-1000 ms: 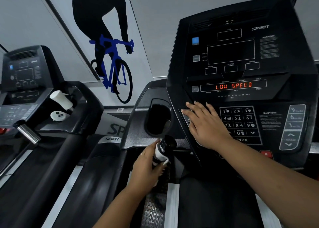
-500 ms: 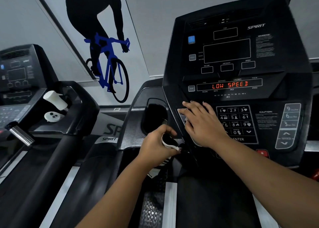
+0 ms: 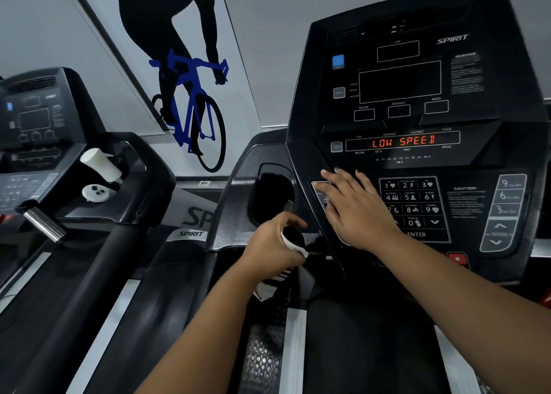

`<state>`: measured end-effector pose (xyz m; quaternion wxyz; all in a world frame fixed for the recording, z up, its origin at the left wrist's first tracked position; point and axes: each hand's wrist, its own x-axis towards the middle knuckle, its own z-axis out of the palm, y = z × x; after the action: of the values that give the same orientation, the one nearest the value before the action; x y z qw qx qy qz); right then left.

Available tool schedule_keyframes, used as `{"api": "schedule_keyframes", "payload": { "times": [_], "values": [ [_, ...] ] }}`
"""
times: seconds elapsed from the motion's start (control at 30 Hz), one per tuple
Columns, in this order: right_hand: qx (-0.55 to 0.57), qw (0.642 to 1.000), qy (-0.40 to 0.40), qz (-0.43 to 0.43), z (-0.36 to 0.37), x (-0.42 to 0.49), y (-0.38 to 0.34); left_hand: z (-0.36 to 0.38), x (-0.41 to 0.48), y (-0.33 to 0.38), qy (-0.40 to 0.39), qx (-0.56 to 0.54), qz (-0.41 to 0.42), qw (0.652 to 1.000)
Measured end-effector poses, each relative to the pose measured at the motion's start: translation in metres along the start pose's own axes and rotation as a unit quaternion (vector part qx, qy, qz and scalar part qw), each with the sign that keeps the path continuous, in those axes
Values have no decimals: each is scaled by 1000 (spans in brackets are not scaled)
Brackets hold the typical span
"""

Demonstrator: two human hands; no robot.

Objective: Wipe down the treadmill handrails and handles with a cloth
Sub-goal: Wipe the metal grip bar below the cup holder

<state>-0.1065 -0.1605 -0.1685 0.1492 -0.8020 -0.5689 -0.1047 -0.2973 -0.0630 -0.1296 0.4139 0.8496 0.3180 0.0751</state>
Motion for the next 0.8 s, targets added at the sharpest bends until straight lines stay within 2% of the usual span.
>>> {"api": "schedule_keyframes", "payload": {
  "times": [0.07, 0.13, 0.3, 0.43, 0.73, 0.8],
  "values": [
    [0, 1000, 2, -1, 0, -1, 0, -8, 4, 0, -65, -25, 5, 998],
    [-2, 1000, 3, -1, 0, -1, 1, -10, 4, 0, -76, -32, 2, 997],
    [-3, 1000, 2, -1, 1, 0, 0, 13, -11, -20, 86, 7, -3, 996],
    [-3, 1000, 4, -2, 0, 0, 1, 23, -28, -41, 160, 81, -41, 983],
    [-3, 1000, -1, 0, -2, -1, -1, 27, -45, -73, 178, 66, -107, 976],
    [-3, 1000, -1, 1, -2, 0, -1, 27, -43, -73, 167, 73, -101, 978]
  ]
}}
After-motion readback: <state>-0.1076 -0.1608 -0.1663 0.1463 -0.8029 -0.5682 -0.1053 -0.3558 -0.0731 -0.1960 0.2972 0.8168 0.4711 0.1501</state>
